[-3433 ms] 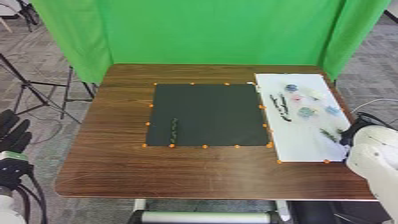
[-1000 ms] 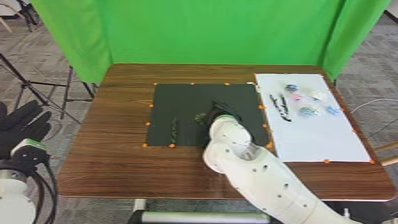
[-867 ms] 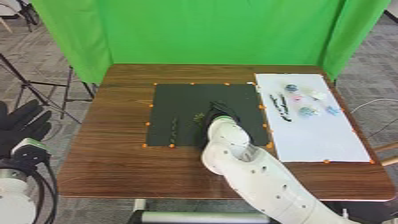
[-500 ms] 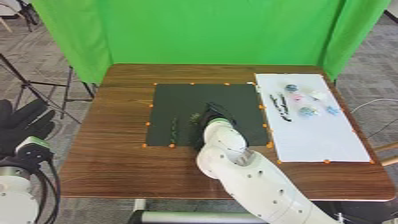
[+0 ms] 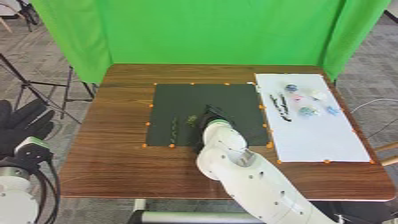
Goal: Arrange flowers
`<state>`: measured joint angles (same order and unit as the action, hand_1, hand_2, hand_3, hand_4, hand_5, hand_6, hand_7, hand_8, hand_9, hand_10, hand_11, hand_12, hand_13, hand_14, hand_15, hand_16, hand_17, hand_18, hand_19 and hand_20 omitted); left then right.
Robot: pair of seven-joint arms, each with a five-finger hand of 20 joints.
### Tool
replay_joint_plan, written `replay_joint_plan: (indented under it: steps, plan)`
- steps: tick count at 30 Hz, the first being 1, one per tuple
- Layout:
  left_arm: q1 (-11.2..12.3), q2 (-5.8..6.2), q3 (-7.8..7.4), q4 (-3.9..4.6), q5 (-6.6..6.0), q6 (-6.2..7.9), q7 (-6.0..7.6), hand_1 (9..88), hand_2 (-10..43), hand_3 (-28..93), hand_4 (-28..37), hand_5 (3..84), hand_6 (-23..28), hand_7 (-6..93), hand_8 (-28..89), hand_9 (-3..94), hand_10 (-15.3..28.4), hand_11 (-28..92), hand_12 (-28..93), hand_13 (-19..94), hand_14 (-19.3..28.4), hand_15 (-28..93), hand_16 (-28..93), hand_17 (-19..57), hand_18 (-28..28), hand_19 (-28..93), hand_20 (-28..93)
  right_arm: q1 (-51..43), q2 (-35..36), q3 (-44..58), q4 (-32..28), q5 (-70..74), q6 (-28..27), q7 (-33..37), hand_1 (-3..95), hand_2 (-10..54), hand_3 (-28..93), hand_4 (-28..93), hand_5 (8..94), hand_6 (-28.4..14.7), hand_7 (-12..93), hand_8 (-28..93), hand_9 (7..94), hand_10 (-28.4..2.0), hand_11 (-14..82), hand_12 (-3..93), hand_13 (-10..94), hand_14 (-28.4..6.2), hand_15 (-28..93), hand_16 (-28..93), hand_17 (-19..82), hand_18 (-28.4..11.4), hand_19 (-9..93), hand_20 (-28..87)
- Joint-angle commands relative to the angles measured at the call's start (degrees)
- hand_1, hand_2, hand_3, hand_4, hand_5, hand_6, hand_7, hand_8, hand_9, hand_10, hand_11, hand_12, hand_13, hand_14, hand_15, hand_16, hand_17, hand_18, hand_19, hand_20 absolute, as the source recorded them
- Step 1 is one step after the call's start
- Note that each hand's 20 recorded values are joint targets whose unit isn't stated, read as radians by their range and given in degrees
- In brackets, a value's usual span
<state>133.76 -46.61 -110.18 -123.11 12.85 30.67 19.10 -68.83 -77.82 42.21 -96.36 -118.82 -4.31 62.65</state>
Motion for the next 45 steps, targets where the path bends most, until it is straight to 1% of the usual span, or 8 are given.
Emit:
replay_joint_plan:
  steps: [1, 5, 8, 20, 25, 33, 39, 45]
  plan:
    - [1.0, -0.09, -0.47, -0.28, -1.39, 1.25, 0.99, 21.4, 14.8, 71, -28.3, 41.2, 9.3, 24.3, -13, 32.0, 15.4, 29, 10, 21, 16.2, 49, -11, -7.1, 13.5, 35, 9, -0.1, 0.3, -0.6, 0.0, -0.8, 0.6, 0.2, 38.6, -9.5, 72, -25, 78.0, -5.2, 29, 8, 87.4, -12.5, 41.7, 37.8, 76, -14.0, 64, 41, 32, -28.4, 75, 49]
    - [1.4, -0.22, -0.90, -0.39, -1.55, 0.82, 1.43, 21.3, 14.8, 71, -28.3, 41.2, 9.3, 24.5, -13, 32.0, 15.4, 30, 10, 21, 16.1, 49, -11, -7.1, 13.5, 35, 9, -0.2, 0.6, -1.0, -0.3, -1.2, 1.2, 0.0, 36.0, -9.5, 72, -24, 77.3, -5.6, 32, -7, 87.1, -12.8, 41.8, 37.6, 76, -14.2, 64, 40, 32, -28.4, 75, 51]
    - [1.4, -0.33, -0.84, -0.18, -1.63, 0.46, 1.82, 21.2, 14.8, 71, -28.3, 41.2, 9.3, 24.6, -13, 32.0, 15.4, 30, 10, 21, 16.1, 49, -11, -7.1, 13.6, 35, 9, 0.0, 1.1, -1.1, -0.5, -1.3, 1.9, -0.4, 35.1, -9.5, 72, -24, 75.3, -6.4, 32, -7, 86.7, -12.9, 41.9, 37.6, 76, -14.1, 64, 40, 32, -28.4, 74, 51]
    - [4.2, -1.31, -2.78, -0.89, -2.60, 0.08, 3.51, 21.8, 13.6, 71, -28.3, 40.9, 9.3, 24.5, -13, 31.8, 15.4, 29, 10, 21, 16.0, 49, -11, -7.1, 13.6, 35, 9, -1.1, 3.0, -0.4, -3.9, -0.6, 2.5, -1.0, 31.3, -9.5, 69, -22, 71.5, -8.0, 32, -8, 85.9, -13.5, 42.4, 37.2, 76, -14.5, 63, 40, 32, -28.4, 73, 52]
    - [4.7, -1.73, -3.20, -0.98, -2.81, -0.14, 3.91, 21.9, 13.5, 71, -28.3, 40.9, 9.3, 24.4, -13, 31.8, 15.4, 29, 10, 21, 16.0, 49, -11, -7.1, 13.6, 35, 9, -1.7, 4.1, 0.0, -6.3, 0.7, 5.0, -2.8, 30.0, -9.5, 69, -22, 73.6, -9.2, 21, -9, 87.9, -13.9, 40.2, 35.5, 77, -14.6, 62, 39, 32, -28.4, 72, 53]
    - [4.9, -2.11, -3.30, -0.93, -3.34, -0.15, 4.40, 21.9, 13.4, 71, -28.3, 40.9, 9.2, 24.6, -13, 31.8, 15.4, 29, 10, 21, 16.0, 49, -11, -7.1, 13.6, 35, 9, -2.3, 4.9, -0.1, -9.4, 0.0, 6.8, -4.5, 29.1, -8.7, 69, -21, 72.1, -10.8, 15, -10, 88.7, -14.2, 39.5, 35.2, 77, -15.1, 62, 39, 32, -28.4, 71, 52]
    - [5.4, -2.80, -3.57, -0.96, -3.30, -0.49, 4.47, 22.0, 13.7, 71, -28.3, 40.9, 9.3, 24.4, -13, 31.8, 15.4, 29, 10, 21, 15.9, 49, -11, -7.1, 13.6, 35, 9, -4.2, 6.9, 0.0, -11.6, -4.7, 7.3, -6.4, 26.5, -2.4, 70, -21, 70.6, -10.5, 14, -11, 89.9, -14.1, 36.2, 33.2, 78, -14.8, 60, 37, 32, -28.4, 71, 51]
    - [6.6, -3.81, -4.35, -1.22, -3.82, -0.65, 5.13, 21.9, 13.7, 71, -28.3, 41.0, 9.3, 24.5, -13, 31.8, 15.3, 29, 10, 21, 16.0, 49, -11, -7.1, 13.6, 35, 9, -7.3, 9.1, 2.4, -14.0, -4.8, 7.2, -6.4, 22.5, 6.2, 70, -21, 64.8, -11.0, 14, -10, 86.6, -18.3, 22.1, 22.7, 77, -15.1, 53, 32, 30, -28.4, 70, 47]
